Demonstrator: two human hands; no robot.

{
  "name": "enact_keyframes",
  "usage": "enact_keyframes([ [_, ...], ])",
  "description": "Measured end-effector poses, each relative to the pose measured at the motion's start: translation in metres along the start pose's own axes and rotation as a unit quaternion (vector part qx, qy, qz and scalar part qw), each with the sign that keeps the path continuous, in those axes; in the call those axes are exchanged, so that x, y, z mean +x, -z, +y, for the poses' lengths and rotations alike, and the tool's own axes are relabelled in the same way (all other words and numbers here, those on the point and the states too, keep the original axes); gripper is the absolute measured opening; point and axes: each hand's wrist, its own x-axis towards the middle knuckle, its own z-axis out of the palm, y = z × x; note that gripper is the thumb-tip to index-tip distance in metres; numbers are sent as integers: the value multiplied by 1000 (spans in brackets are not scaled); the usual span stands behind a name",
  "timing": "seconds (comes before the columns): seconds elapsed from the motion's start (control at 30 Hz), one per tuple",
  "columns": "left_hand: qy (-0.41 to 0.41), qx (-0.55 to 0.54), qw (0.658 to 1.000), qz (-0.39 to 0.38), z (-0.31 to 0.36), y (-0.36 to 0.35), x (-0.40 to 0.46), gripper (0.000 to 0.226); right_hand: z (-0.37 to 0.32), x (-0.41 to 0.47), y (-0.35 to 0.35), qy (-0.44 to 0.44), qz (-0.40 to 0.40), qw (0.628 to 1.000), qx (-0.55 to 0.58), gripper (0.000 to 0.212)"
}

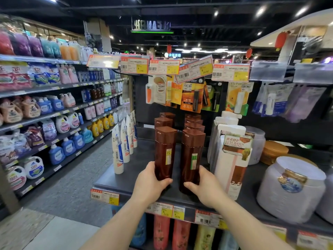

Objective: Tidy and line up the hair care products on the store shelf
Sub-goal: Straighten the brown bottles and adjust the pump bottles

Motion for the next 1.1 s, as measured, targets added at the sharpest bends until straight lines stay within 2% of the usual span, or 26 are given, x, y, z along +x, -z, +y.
enact_keyframes([
  [0.23, 7, -6, 1000, -8, -1, 1, 1, 60, 5, 0, -2, -5, 3, 1000, 22, 59],
  [0.33, 32, -71, 996, -35, -2, 7, 2, 68, 8, -5, 1, -27, -8, 998, 65, 59],
  [0.4, 41, -148, 988, -11, -1, 14, 2, 71, 7, -15, 6, -29, 29, 997, 69, 45],
  [0.47, 30, -193, 980, 34, 0, 22, 5, 71, 2, -27, 10, -6, 106, 993, 59, 37],
  [0.53, 24, -211, 976, 54, -1, 26, 13, 57, -10, -39, 9, 47, 152, 985, 61, 33],
  [0.63, 55, -218, 973, 61, -5, 27, 27, 21, -34, -49, -4, 122, 87, 986, 71, 23],
  [0.67, 67, -218, 972, 53, -7, 27, 32, 19, -39, -49, -10, 136, 50, 988, 61, 21],
  [0.8, 84, -216, 972, -31, -15, 26, 51, 41, -46, -42, -28, 167, -30, 985, -31, 43],
  [0.9, 80, -230, 967, -69, -15, 21, 64, 50, -47, -39, -39, 164, -58, 983, -65, 48],
  [1.1, 53, -215, 970, -99, -22, 9, 77, 43, -46, -34, -50, 155, -76, 981, -94, 51],
])
